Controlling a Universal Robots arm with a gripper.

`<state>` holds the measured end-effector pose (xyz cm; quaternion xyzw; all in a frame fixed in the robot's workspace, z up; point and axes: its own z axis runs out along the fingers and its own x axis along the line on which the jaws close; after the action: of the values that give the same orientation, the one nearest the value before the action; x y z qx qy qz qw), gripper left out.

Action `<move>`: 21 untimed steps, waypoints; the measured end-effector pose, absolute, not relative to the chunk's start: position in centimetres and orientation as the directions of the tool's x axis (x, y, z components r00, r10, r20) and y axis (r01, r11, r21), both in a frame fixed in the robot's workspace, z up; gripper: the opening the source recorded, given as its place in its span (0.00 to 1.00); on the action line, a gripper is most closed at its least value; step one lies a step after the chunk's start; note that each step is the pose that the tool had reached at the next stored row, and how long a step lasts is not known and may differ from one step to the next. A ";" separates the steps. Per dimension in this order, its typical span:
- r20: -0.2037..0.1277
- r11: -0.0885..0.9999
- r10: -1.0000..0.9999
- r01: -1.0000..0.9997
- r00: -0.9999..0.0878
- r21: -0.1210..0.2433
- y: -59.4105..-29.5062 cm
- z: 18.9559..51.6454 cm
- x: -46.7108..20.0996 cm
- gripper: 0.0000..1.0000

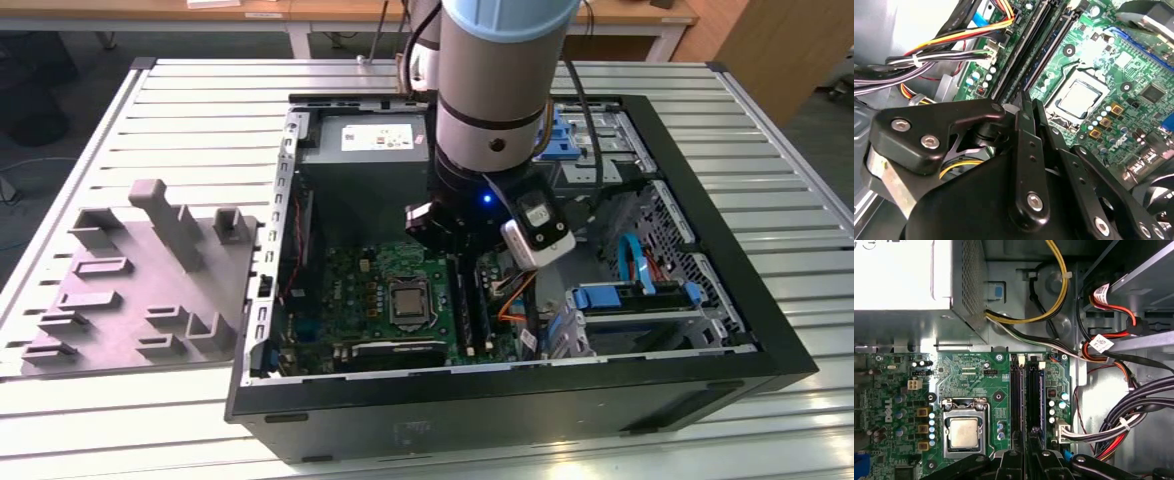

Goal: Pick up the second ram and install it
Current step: 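Insert the second ram into the second slot, then press down the second ram until it locks into place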

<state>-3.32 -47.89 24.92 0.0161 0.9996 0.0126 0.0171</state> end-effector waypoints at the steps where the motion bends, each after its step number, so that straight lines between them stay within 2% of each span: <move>1: -0.034 0.999 0.033 0.032 -0.999 0.025 -47.9 24.9 -3.3 0.19; 7: -0.034 0.999 0.033 0.032 -0.999 0.025 -47.9 25.0 -3.3 0.19; 8: -0.034 0.999 0.033 0.032 -0.999 0.025 -47.9 25.0 -3.3 0.17; 9: -0.034 0.999 0.033 0.032 -0.999 0.025 -47.9 25.0 -3.3 0.11; 21: -0.034 0.999 0.033 0.032 -0.999 0.025 -47.9 25.3 -3.3 0.11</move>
<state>-3.32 -47.90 25.32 0.0161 0.9996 0.0124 0.0171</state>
